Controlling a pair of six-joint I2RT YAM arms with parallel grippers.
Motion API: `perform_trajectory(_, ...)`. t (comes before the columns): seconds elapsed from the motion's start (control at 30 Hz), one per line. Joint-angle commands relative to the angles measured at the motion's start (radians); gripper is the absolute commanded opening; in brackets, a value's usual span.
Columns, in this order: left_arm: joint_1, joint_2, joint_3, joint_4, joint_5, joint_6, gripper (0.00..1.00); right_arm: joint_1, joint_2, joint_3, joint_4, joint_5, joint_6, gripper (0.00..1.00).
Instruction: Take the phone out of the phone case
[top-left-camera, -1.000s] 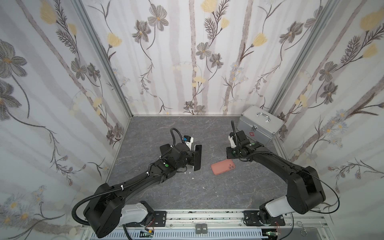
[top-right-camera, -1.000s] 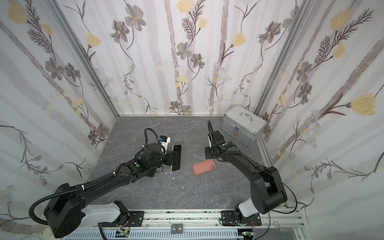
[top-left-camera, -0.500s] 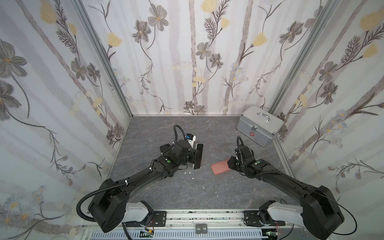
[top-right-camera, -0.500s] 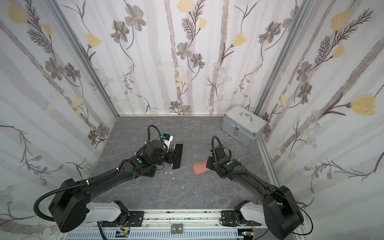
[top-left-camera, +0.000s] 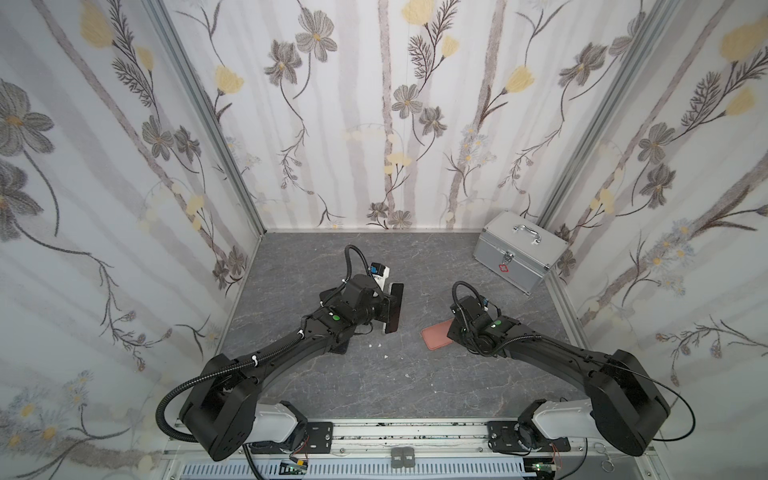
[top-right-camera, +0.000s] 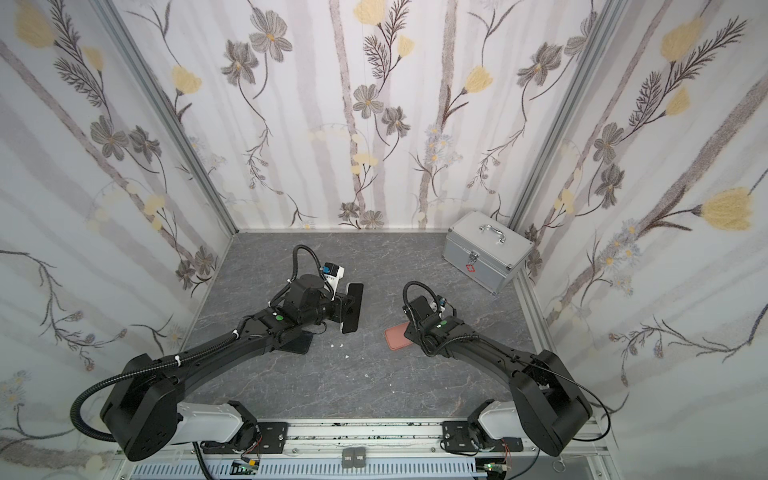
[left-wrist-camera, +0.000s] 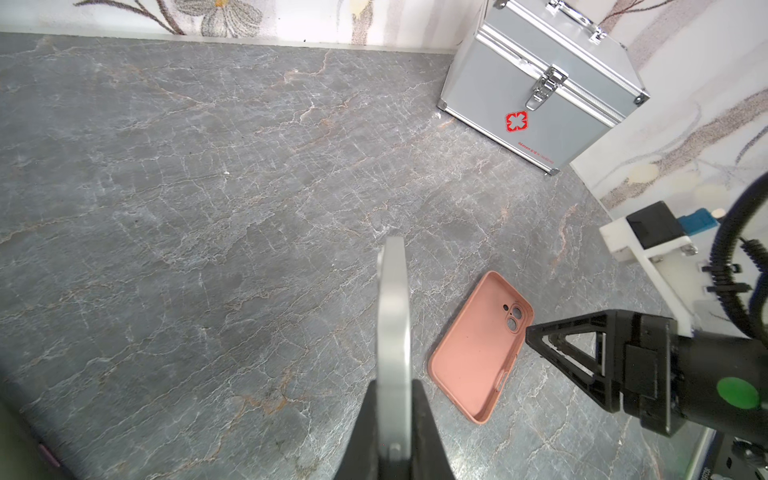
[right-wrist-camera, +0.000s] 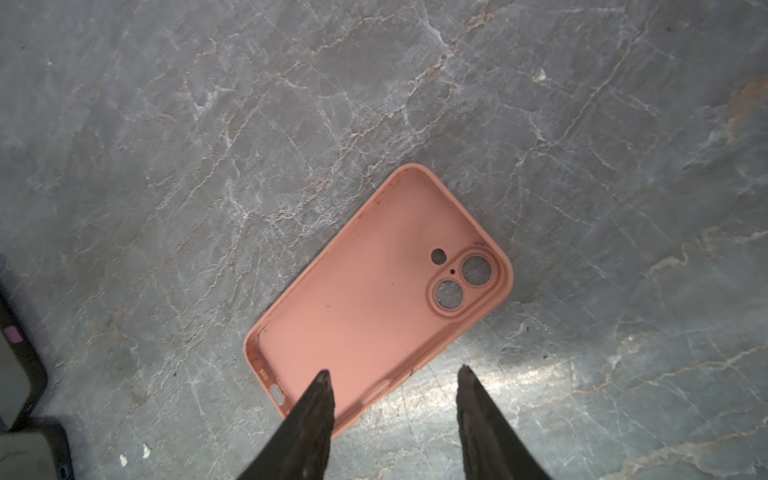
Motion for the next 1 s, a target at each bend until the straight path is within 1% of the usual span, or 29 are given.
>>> perform_trajectory(0.0, 0.01, 0.001, 0.006, 0.048, 0.01, 0.02, 0.0, 0.018, 0.041, 0.054, -0.044, 0.049, 0.08, 0.48)
perform_trajectory(0.27, 0.039, -0.009, -0.007, 0.052, 0.012, 0.022, 0.0, 0.045, 0.165, 0.129, -0.116, 0.057, 0.112, 0.45)
perform_trajectory(0.57, 0.045, -0.005, -0.008, 0.053, 0.016, 0.026, 0.0, 0.063, 0.224, 0.156, -0.123, 0.059, 0.124, 0.43)
perform_trajectory(0.97, 0.051, 0.008, -0.002, 0.055, 0.018, 0.029, 0.0, 0.062, 0.281, 0.187, -0.142, 0.081, 0.114, 0.33)
